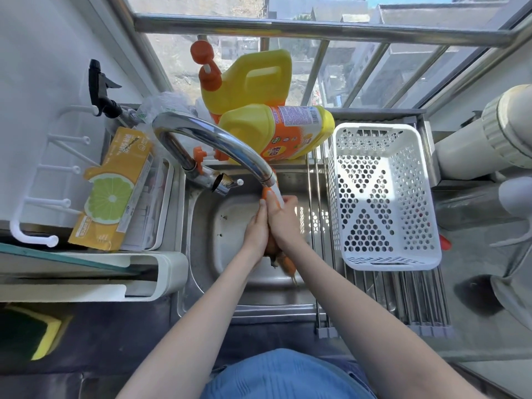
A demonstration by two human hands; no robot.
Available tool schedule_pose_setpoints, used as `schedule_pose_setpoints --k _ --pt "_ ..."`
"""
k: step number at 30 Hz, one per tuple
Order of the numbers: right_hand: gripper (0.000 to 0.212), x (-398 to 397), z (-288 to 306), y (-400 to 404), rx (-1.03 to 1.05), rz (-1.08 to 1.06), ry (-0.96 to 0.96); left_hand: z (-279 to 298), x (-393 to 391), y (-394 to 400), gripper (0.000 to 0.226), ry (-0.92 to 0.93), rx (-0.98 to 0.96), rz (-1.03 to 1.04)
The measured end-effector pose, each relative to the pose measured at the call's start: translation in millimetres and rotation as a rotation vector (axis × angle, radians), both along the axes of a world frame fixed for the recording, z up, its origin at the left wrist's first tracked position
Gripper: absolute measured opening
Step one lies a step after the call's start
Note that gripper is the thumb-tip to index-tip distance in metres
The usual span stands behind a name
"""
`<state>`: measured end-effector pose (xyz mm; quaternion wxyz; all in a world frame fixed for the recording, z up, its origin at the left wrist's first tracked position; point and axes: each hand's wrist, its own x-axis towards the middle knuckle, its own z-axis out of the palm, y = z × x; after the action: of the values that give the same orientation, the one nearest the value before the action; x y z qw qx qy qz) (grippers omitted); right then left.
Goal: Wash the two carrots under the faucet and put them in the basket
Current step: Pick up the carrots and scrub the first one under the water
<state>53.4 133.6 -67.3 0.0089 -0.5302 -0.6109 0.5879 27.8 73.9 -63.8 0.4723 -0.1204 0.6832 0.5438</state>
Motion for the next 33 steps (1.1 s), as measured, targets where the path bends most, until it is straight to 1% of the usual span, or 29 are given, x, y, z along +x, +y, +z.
schedule_pose_setpoints --k 2,4,6,7,9,10,11,12,15,16,18,19,20,22,24,25,28,30,31,33 --pt "0.039 -4.4 3.5 3.2 -0.013 0.006 0.055 -1.7 -0.3 -4.6 0.054 -0.033 -0.023 -0.007" --pt "0.039 -8.7 7.7 12.6 -0.049 0.045 0.047 -3.4 2.3 -8.0 0.060 -0.134 0.017 -0.003" --pt "0.041 -13.7 2.5 20.5 -0.102 0.102 0.003 -2.8 3.1 -11.3 0.059 -0.214 0.070 0.044" --pt "0.047 -18.0 4.9 20.7 -0.147 0.140 0.002 -3.4 1.9 -13.1 0.055 -0.249 0.090 0.075" --pt "0.071 -24.7 0.7 17.5 -0.218 0.186 0.018 -4.5 -1.9 -16.9 0.051 -0.351 0.152 0.154" --pt "0.081 -27.7 -6.1 16.6 -0.259 0.169 0.039 -3.0 -3.6 -19.3 0.050 -0.411 0.179 0.190" --pt "0.084 -30.5 -9.4 16.3 -0.298 0.140 0.085 -1.7 -5.2 -21.8 0.050 -0.466 0.201 0.220" --pt "0.081 -32.3 -10.7 18.3 -0.321 0.119 0.123 0.3 -6.3 -24.0 0.051 -0.531 0.219 0.242" --pt "0.067 -36.0 2.0 20.6 -0.347 0.069 0.154 6.6 -1.9 -28.2 0.056 -0.723 0.280 0.309" --pt "0.056 -36.7 3.2 21.8 -0.348 0.073 0.167 8.2 1.1 -28.6 0.057 -0.772 0.308 0.341" --pt "0.028 -38.5 11.0 22.4 -0.356 0.060 0.185 8.7 5.5 -28.5 0.059 -0.821 0.350 0.364" --pt "0.024 -39.1 14.3 22.7 -0.365 0.035 0.187 9.2 6.8 -28.6 0.061 -0.832 0.362 0.357" --pt "0.026 -40.0 15.0 23.1 -0.369 0.007 0.187 10.9 7.4 -28.4 0.062 -0.838 0.380 0.345" --pt "0.033 -41.1 10.2 26.7 -0.346 -0.016 0.137 13.6 8.0 -28.5 0.058 -0.817 0.393 0.330" --pt "0.039 -40.5 4.8 31.1 -0.379 -0.068 0.076 16.2 8.6 -27.3 0.045 -0.753 0.391 0.297" --pt "0.042 -40.1 1.0 33.5 -0.383 -0.087 0.053 17.1 8.9 -25.3 0.040 -0.705 0.379 0.264" --pt "0.051 -43.5 -7.0 41.1 -0.310 -0.118 0.007 18.6 9.2 -17.6 0.032 -0.534 0.300 0.175" --pt "0.048 -45.7 -6.8 42.4 -0.229 -0.129 -0.036 15.7 9.4 -14.5 0.040 -0.369 0.214 0.114" --pt "0.045 -45.1 -2.8 41.6 -0.168 -0.085 -0.075 13.2 9.9 -13.2 0.048 -0.252 0.143 0.075" --pt "0.042 -45.2 4.3 39.2 0.016 0.043 -0.175 3.0 10.0 -12.3 0.065 0.019 -0.058 -0.047"
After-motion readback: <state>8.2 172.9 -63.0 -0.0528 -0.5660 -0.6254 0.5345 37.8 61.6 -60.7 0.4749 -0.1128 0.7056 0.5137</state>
